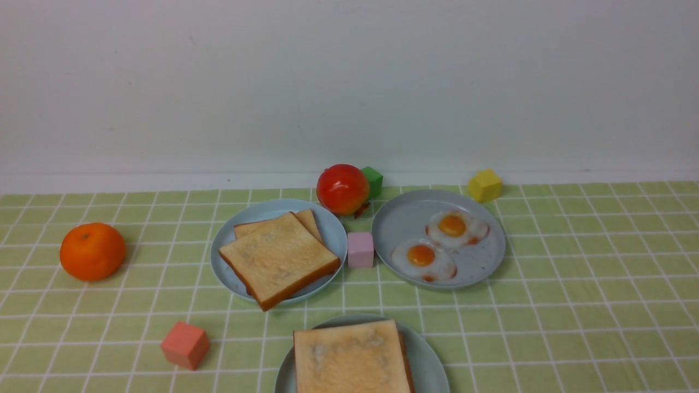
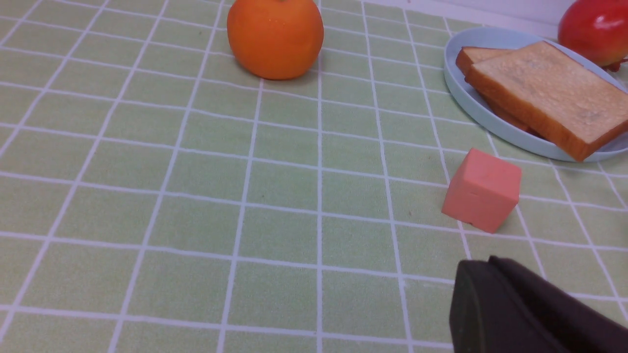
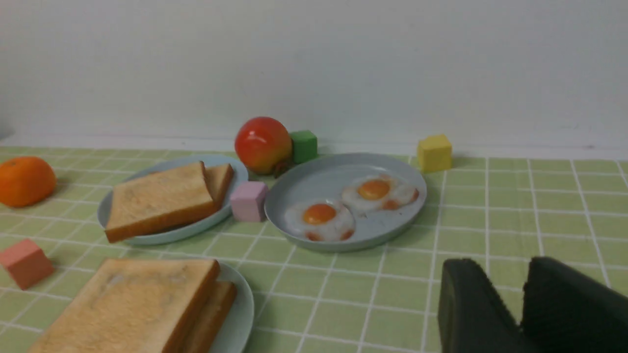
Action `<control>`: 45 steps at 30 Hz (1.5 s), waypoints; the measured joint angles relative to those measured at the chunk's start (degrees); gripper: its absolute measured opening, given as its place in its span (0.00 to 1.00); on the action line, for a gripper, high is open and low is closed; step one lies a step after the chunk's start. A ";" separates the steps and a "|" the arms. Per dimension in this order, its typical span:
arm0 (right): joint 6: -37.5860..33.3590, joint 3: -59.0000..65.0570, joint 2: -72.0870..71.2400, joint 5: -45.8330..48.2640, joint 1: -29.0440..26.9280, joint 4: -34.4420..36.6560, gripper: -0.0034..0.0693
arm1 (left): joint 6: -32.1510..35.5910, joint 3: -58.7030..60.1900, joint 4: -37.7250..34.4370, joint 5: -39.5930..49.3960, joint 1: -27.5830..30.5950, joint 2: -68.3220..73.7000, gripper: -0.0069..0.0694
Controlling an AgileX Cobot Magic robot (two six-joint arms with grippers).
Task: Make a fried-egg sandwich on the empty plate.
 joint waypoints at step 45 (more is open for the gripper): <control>-5.16 8.81 0.00 2.31 -17.50 12.64 0.37 | -0.04 0.00 0.17 -0.04 0.00 0.00 0.14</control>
